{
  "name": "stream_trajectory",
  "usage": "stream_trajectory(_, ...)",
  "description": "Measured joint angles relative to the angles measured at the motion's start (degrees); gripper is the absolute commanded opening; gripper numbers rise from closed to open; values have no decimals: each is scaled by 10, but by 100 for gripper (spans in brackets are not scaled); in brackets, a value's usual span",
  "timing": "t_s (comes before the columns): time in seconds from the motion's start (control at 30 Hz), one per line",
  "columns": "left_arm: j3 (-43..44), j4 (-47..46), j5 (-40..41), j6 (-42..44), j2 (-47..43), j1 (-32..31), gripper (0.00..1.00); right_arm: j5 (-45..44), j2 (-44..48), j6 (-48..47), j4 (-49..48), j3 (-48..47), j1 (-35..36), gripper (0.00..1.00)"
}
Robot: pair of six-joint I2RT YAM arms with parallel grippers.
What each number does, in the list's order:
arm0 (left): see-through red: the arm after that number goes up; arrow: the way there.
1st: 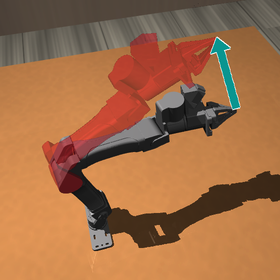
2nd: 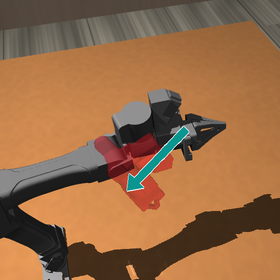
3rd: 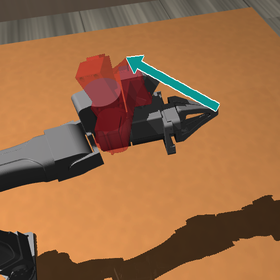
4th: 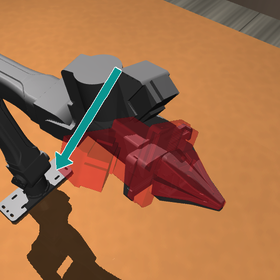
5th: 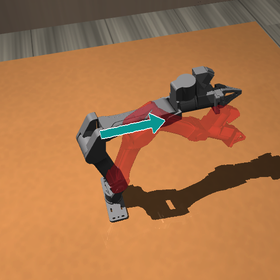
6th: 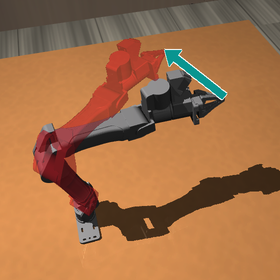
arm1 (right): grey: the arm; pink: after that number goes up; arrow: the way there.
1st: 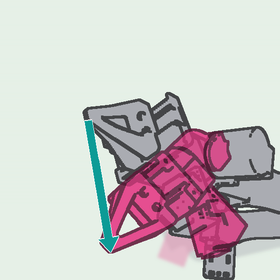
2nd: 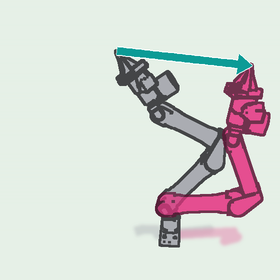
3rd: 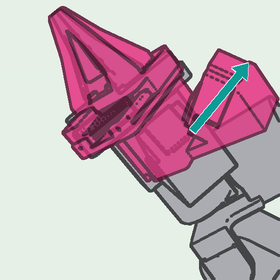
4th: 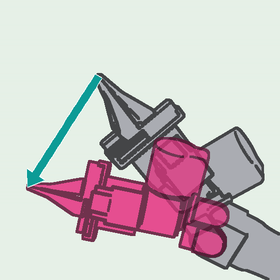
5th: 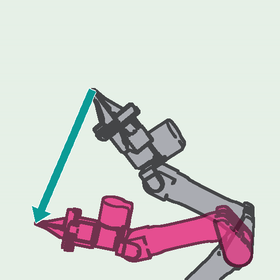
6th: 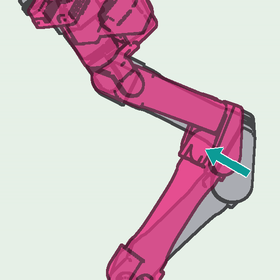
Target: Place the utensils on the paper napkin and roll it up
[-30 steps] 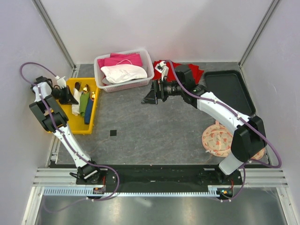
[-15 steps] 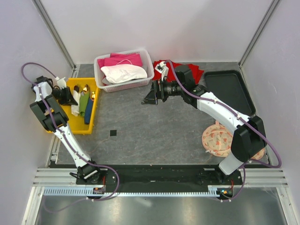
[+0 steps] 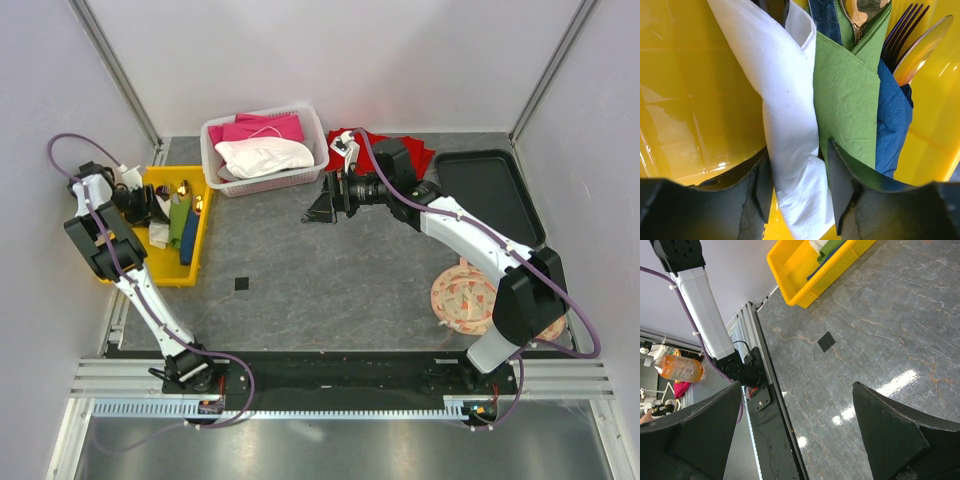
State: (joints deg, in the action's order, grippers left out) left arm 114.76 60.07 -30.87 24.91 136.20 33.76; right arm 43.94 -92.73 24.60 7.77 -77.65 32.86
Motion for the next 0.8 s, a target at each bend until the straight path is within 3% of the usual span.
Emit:
stream_trajectory(0.07,-5,-4,1,-1,-4,-1,59,0,0,0,0,0,0,98)
stream_trajectory(0.27,-27,-50,25,-8,-24,-2,82,2,0,0,0,0,0,98)
stream_trajectory(0.53,-43,-100,58,-12,-37,-3,89,4,0,0,0,0,0,98)
stream_trajectory(0.6,-55,-115,63,-13,-45,-4,100,4,0,0,0,0,0,98)
stream_trajectory(0.8,-83,-146,71,-17,-68,-3,100,4,0,0,0,0,0,98)
